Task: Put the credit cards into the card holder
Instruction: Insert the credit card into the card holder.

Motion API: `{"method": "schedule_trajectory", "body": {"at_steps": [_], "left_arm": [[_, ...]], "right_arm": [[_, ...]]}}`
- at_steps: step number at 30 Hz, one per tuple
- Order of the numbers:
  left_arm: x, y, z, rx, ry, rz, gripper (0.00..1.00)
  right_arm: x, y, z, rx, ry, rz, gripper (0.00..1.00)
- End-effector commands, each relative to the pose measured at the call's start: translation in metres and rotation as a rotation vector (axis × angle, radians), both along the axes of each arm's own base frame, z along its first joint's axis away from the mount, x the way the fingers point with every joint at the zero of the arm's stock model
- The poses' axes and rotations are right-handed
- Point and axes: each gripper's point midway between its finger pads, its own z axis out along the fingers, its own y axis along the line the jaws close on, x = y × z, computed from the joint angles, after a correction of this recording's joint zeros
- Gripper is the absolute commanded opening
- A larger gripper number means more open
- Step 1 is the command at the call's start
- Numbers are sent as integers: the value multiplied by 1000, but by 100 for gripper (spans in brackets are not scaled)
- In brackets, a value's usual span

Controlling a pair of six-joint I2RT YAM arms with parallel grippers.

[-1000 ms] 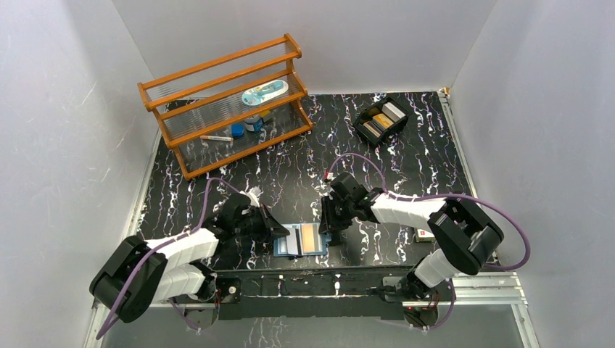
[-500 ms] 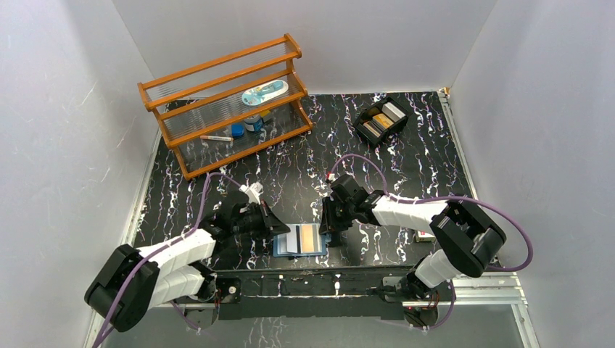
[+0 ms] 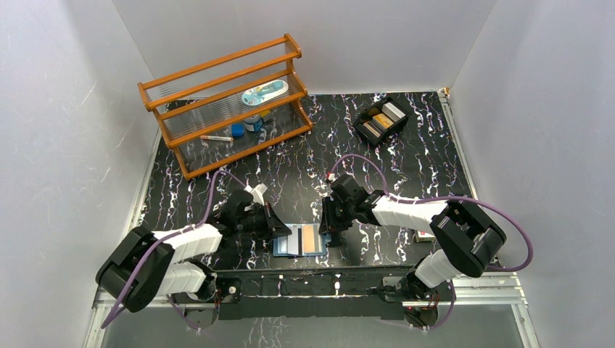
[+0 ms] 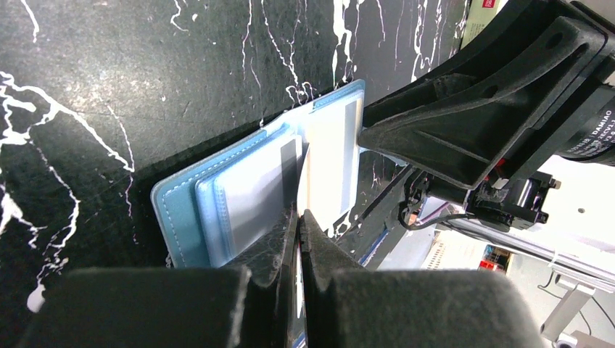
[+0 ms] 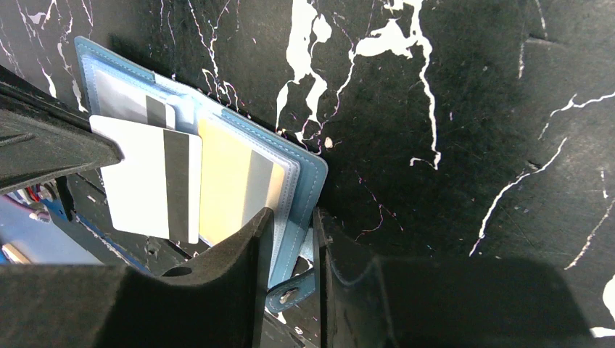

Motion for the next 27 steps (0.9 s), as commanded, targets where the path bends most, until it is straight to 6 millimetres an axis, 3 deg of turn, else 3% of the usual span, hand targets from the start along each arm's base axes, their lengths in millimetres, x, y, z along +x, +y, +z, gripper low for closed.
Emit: {"method": "schedule_trajectory", "body": {"at_steps": [1,11,27], "left_arm": [[5,-4,3,-18,-48,-18,0],[16,0,-8,49,-88,-11,0],[29,-2,-10,53,-104,38,0]], "right_arm": [[-1,-5,-4,-22,-12,-5,35],[-1,-5,-5,-23,-9,-4,35],[-4,-5,-9,-17,3,-14,36]]}}
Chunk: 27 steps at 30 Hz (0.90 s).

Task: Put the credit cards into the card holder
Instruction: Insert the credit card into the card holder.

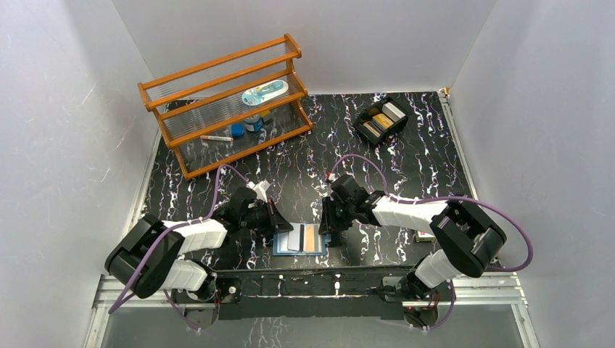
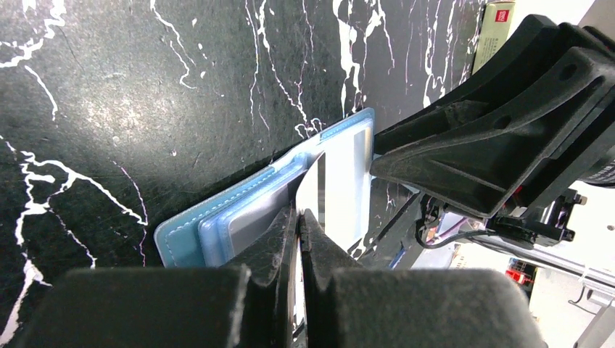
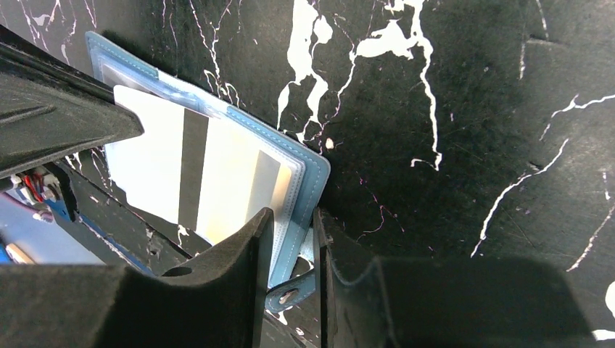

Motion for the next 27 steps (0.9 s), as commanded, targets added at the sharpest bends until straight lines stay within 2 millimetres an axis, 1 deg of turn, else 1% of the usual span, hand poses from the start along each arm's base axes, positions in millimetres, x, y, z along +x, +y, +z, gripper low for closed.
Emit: {"method": "schedule_trajectory", "body": {"at_steps": [1,9,13,17,21,25,27], "left_arm": [[11,2,1,10,-47,42,0],[9,3,-2,6,-51,81,0],[8,4,-6,18,-60,87,0],[4,-2,-9,19,-60,61,0],[1,-5,-11,30,-59,73,0],[2,-10,-9,28,-72,80,0],[1,-11,-13,37,-61,79,0]], "right_arm": [[-4,-7,-10,-26,5,-12,36],[-5,-7,-11,-16,12,-36,36],[-5,-7,-12,-13,15,-41,35],[-6,-6,-12,-11,19,-42,35],[-5,-6,-11,-9,21,-49,35],[-6,-6,-12,-2,28,-61,35],[-7,-5,-12,5,33,-66,35]]}}
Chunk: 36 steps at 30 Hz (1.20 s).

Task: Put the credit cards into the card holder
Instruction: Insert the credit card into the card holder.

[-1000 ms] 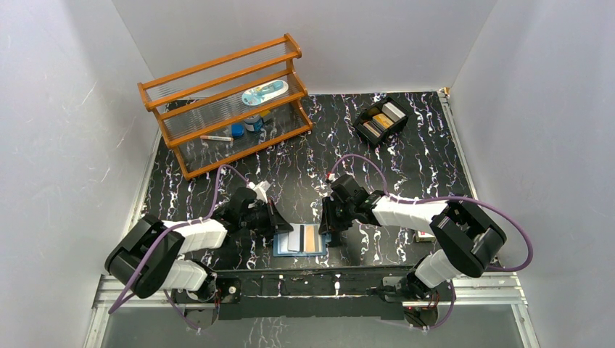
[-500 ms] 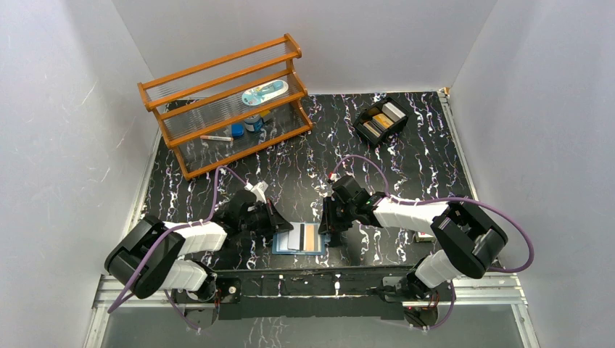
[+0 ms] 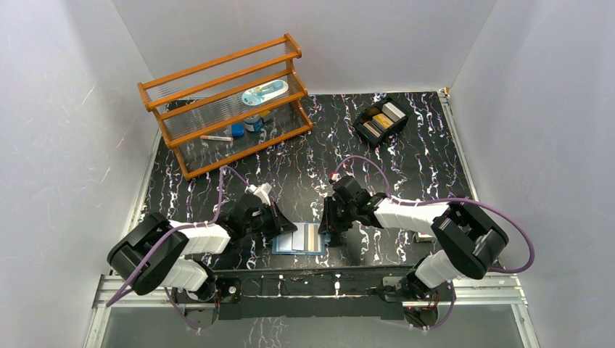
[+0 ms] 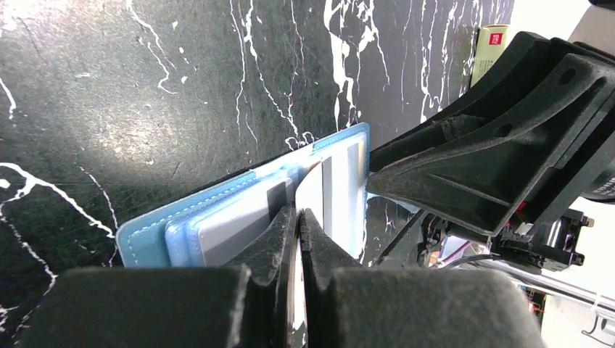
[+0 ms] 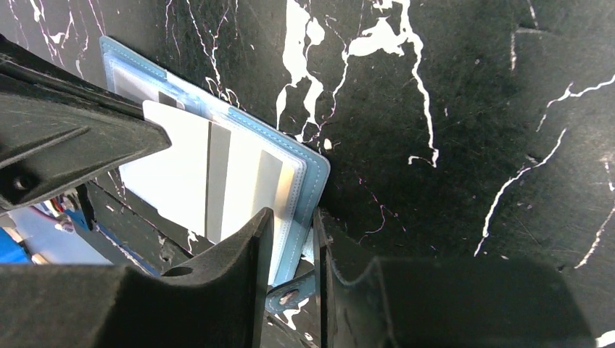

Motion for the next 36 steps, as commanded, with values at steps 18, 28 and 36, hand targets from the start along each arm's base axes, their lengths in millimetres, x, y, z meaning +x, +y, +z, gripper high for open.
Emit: {"method": "schedule_trajectory", "body": {"at_steps": [18,28,36], "left_arm": [[-2,5,9,160,111,47,55],[-6,6,12,205,155,28,60],[-13,-8,7,133,225,37,61]], "right_arm": [[0,-10,9,-21,-13,-78,37],[-6,-3,10,32,10,-63,35],[-12,1,6,51,32,-81,33]]}}
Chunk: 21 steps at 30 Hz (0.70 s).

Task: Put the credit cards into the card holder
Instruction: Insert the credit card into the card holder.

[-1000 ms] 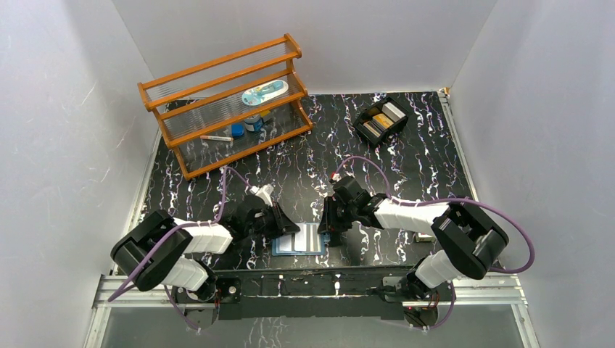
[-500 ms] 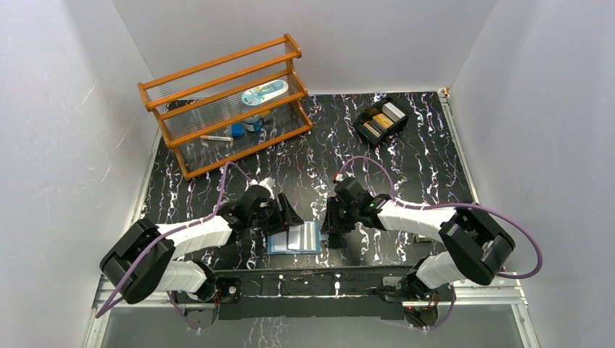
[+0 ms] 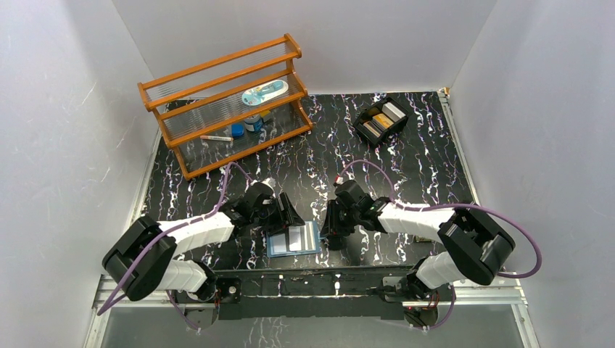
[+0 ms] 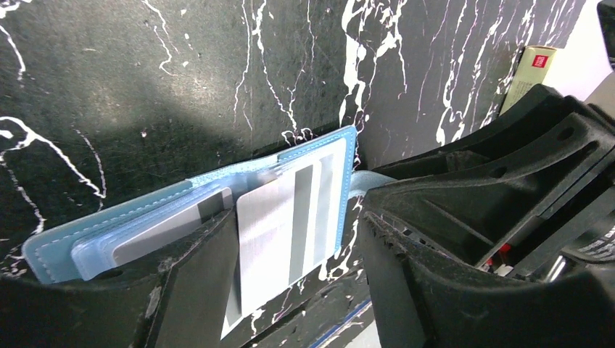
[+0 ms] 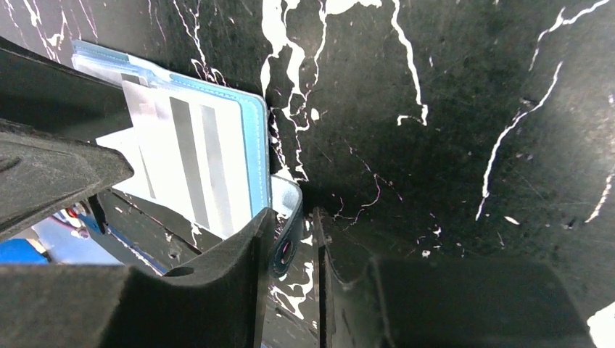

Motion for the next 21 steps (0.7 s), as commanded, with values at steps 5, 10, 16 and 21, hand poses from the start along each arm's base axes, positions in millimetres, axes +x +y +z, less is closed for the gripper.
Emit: {"method": "schedule_trajectory", "body": {"at_steps": [5,10,16,21], "left_arm": [[-4,-27,-6,-63,93,14,59],[0,-41,-6,-56,118,11,59],[3,-49,9,-110,173,77,60],[10,-42,12,9,155,50,64]], "right_arm": [[-5,8,1,81,26,-98,33],[-2,-1,1,80,10,-196,31],[8,-13,9,72,-50,-278,32],[13,-15,15,55,-76,-282,33]]}}
